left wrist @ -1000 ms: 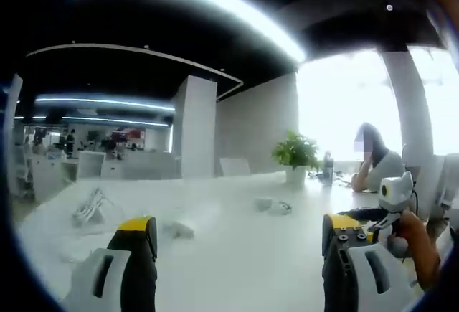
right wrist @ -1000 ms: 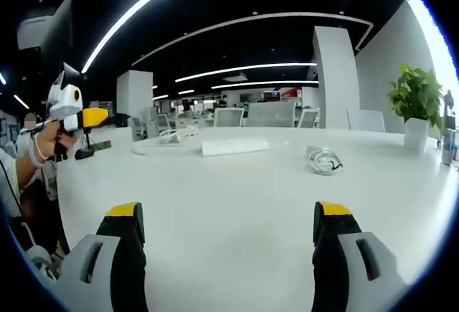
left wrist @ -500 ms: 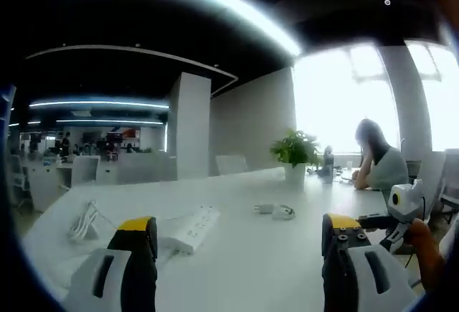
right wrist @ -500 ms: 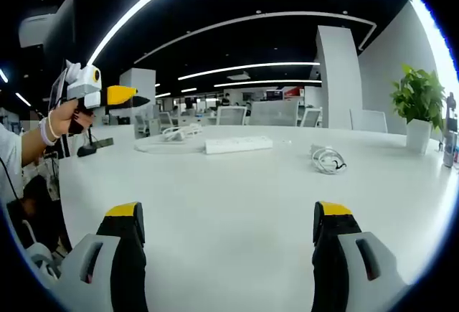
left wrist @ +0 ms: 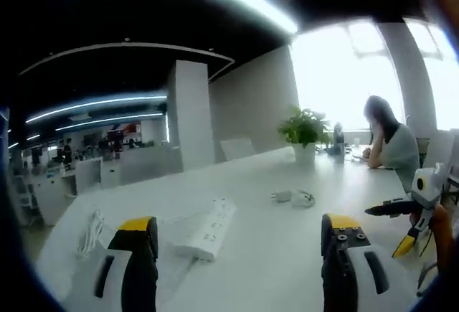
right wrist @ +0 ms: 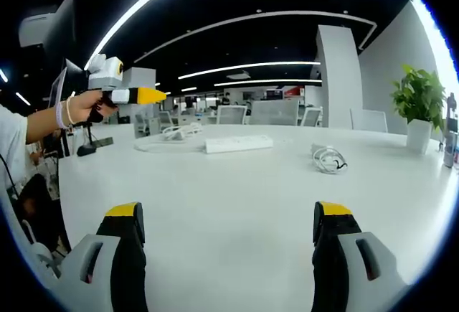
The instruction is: Straighten the power strip on the desk, plug the charger into it
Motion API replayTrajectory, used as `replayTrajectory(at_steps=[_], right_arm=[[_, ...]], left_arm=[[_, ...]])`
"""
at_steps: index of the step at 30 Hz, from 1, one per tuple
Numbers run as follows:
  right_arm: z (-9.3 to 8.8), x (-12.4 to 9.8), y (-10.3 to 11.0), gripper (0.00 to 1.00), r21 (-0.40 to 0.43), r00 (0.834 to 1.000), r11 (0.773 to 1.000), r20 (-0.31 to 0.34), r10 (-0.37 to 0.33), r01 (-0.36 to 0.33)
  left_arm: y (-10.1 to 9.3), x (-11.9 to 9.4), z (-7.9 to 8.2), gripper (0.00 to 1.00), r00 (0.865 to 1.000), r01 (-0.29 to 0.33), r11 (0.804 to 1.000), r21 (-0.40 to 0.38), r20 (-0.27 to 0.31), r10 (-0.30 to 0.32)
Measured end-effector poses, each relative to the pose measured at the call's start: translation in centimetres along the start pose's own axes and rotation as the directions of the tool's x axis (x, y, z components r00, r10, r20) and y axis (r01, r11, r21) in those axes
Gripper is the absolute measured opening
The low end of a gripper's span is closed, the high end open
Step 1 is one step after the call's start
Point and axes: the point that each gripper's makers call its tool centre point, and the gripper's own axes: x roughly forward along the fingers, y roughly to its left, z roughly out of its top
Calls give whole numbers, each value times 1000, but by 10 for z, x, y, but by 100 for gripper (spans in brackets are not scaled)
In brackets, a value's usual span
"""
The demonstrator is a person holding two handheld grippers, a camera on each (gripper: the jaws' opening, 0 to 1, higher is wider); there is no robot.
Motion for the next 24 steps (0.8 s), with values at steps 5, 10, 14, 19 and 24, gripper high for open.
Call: replayTrajectory(at_steps=[5,10,14,19,24], right_arm=[[0,1,0,97,-2,1000,1000,-1,3,-3],[2,-1,-5,97,1,1000,1000,4,-9,9],[1,-2,-7,97,1,1000,1000,3,-15,15],[-2,-4,-9,97,3,1000,1000,-5,-21,21],[-4,-4,-11,97,6,1000,1000,-10,-29,29]], left_arm=[[19,16,16,98,1000,-19,999,50,-10,20],[36,34,29,98,998,-49,992,116,-34,54],[46,53,35,98,996,-51,989,135,-60,60],[57,79,31,98,987,-38,982,184,-145,66],[58,96,13,99,962,16,983,184,-272,35]])
